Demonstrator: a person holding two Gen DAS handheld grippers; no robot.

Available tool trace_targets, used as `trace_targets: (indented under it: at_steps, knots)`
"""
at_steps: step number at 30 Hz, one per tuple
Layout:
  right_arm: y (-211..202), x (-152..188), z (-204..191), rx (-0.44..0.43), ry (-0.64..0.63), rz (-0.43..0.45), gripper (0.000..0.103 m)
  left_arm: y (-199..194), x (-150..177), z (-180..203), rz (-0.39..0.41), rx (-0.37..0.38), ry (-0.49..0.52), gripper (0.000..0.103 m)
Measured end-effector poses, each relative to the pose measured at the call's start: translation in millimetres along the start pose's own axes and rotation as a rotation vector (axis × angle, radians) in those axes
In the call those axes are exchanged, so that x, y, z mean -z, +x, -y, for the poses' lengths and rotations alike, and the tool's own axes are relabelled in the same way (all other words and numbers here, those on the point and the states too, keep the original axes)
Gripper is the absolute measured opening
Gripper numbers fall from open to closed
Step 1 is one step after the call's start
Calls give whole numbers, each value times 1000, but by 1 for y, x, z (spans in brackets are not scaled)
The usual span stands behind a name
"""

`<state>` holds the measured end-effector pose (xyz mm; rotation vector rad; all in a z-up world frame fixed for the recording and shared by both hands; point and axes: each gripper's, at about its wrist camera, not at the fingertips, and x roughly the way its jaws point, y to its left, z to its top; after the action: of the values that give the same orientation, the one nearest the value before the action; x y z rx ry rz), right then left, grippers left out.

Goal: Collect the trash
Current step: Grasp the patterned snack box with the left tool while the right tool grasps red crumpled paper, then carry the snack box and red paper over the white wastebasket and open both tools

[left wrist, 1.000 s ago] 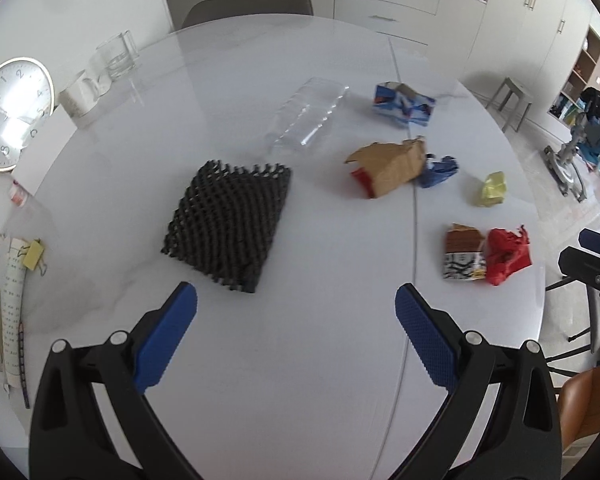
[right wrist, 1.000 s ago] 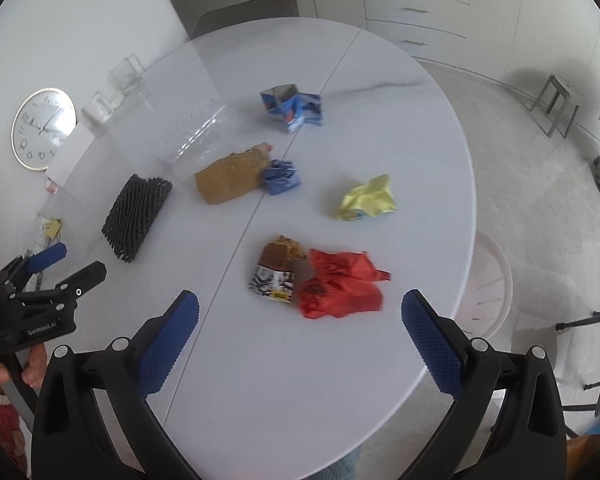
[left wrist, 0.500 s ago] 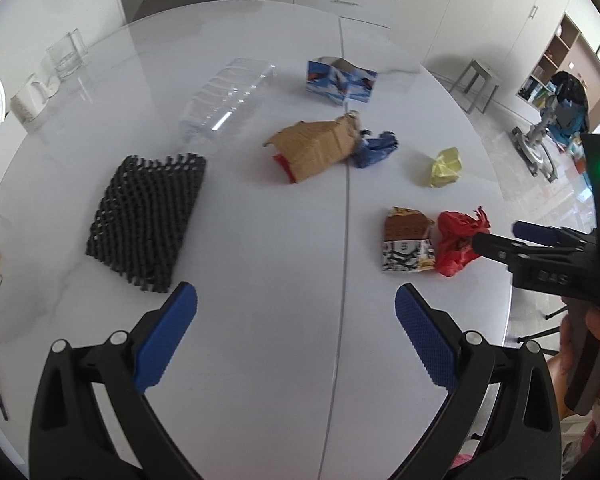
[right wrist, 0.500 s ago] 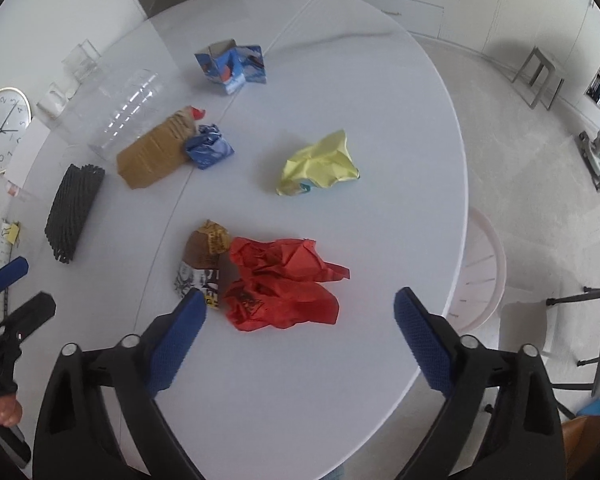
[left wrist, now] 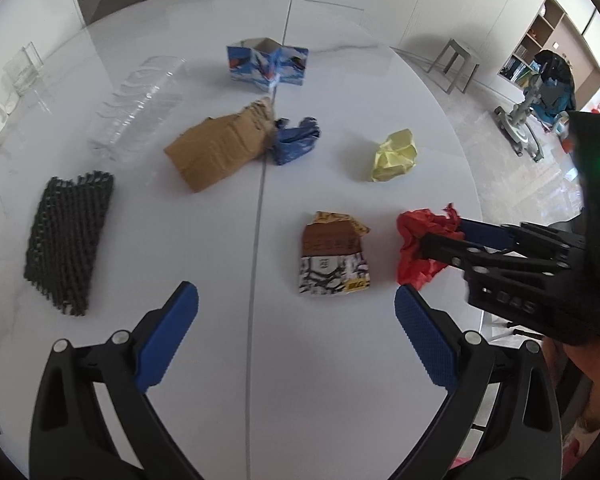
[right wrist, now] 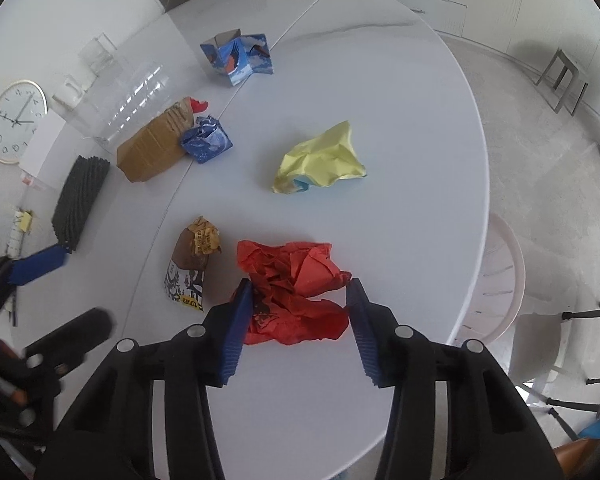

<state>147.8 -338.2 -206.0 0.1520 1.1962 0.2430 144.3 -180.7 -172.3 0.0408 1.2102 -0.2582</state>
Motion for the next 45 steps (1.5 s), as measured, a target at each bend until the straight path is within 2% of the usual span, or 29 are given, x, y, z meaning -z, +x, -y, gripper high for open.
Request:
trace_targets:
  at_steps: [2,6,11,19,25,29,34,38,45]
  knots:
    - [-10,-1,10,-1,7,11,48,13,-5,8,-19,7,-8,86]
    - [-31,-1,31,-4,21,33,48,36,-12,18,-60,-5,-26,78]
    - [-48,1,57,-6,45,43,49,54,-16,20,-100,-10,-78,60]
    - [-53,6,81,-13,67,44,49,64,-19,28,-100,-37,-72,34]
    - [-64,12,99,-6,95,63,49,58,-20,42,-80,-42,-38,32]
    - [-80,20,124,17,131,90,49,33,-27,71,-37,-1,20,32]
    - [-89,29,163,66,176,92,49,4,-36,127,25,99,88,32]
    - [-74,25,187,77,176,66,49,-3,-43,162,36,141,115,32]
    - [-30,9,205,44,115,10,53,12,-51,205,13,125,161,32]
